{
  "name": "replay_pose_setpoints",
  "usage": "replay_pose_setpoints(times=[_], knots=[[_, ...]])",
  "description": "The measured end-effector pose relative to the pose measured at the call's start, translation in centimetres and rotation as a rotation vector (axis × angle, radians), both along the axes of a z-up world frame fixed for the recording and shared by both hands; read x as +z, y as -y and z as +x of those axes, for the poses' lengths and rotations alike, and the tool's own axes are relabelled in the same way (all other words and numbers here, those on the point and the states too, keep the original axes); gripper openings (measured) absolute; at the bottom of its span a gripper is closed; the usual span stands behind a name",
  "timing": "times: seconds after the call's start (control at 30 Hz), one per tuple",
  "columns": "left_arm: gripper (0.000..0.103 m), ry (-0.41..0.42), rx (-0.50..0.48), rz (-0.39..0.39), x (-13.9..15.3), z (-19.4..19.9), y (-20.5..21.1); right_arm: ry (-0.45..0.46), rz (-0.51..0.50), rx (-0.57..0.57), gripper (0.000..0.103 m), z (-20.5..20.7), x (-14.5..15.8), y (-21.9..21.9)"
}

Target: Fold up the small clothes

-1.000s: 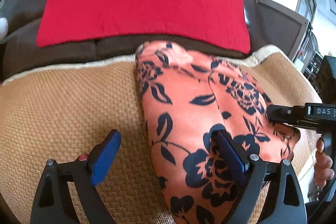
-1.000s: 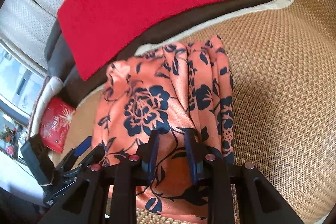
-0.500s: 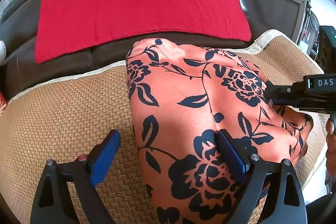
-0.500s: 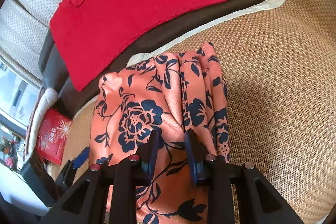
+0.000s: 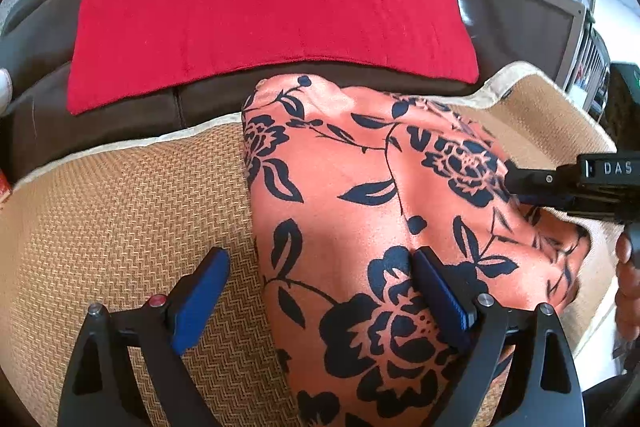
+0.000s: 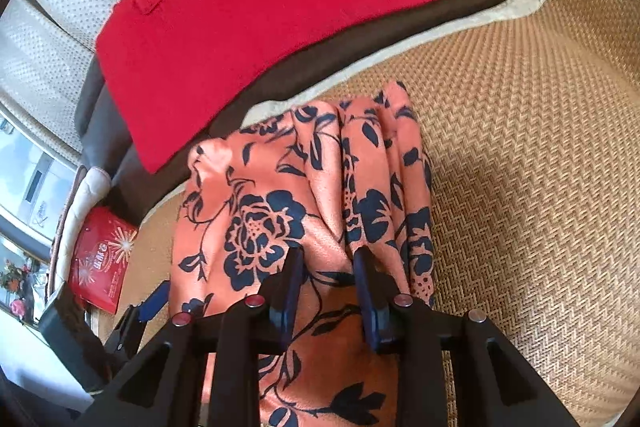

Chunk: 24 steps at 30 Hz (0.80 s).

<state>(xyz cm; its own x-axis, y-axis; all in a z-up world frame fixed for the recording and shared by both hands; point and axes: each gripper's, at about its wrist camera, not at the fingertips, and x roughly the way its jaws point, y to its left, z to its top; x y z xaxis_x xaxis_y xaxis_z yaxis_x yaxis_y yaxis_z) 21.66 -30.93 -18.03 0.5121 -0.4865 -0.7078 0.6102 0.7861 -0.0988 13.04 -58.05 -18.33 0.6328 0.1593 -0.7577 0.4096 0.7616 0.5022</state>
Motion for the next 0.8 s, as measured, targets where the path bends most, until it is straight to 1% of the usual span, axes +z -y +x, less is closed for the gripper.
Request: replay_pose_setpoints(times=[0.13, 0.17, 0.23, 0.27, 0.3, 0.33, 0.43, 0.47, 0.63, 0.7, 0.77, 0.8], knots=[[0.093, -0.067, 0.012, -0.104, 0.7, 1.3, -1.7, 0.068, 0.021, -0.042, 0.031, -1.4, 1.1, 1.4], [0.093, -0.085, 0.011, -0.119, 0.7, 1.6, -1.8, 0.08, 0.025, -0.06, 0.033, -1.9, 1.3, 1.8], [0.093, -0.142, 0.005, -0.16, 0.6, 2.4, -2.4, 0.09, 0.039, -0.105, 0.063, -3.0, 1.3, 3.1], [0.093, -0.175, 0.007, -0.185, 0.5, 2.8, -2.7, 0.102, 0.047, -0.138, 0.081, -3.6, 1.3, 3.8], [0.093, -0.196, 0.011, -0.205, 0.5, 3.0, -2.9, 0.119, 0.048, -0.175, 0.081, -4.2, 1.3, 4.4], [0.093, -0.225, 0.017, -0.224, 0.4, 3.4, -3.2, 0.13, 0.056, -0.187, 0.081, -4.4, 1.3, 4.8], [0.093, -0.286, 0.016, -0.265, 0.1, 3.9, -3.5, 0.148, 0.154, -0.19, 0.081, -5.1, 0.6, 6.3], [0.093, -0.303, 0.015, -0.273, -0.1, 3.9, -3.4, 0.136, 0.2, -0.172, 0.081, -4.9, -0.1, 6.6], [0.093, -0.393, -0.005, -0.283, -1.4, 4.5, -2.5, 0.077, 0.321, -0.096, 0.081, -3.2, -2.5, 6.4], [0.093, -0.411, -0.017, -0.27, -1.8, 4.4, -1.9, 0.052, 0.331, -0.077, 0.081, -2.6, -3.3, 6.0], [0.093, -0.433, -0.033, -0.262, -2.3, 4.2, -1.2, 0.06, 0.305, -0.053, 0.081, -1.9, -3.1, 5.5], [0.093, -0.449, -0.043, -0.265, -2.4, 4.2, -1.0, 0.062, 0.312, -0.04, 0.081, -1.7, -3.1, 5.2]])
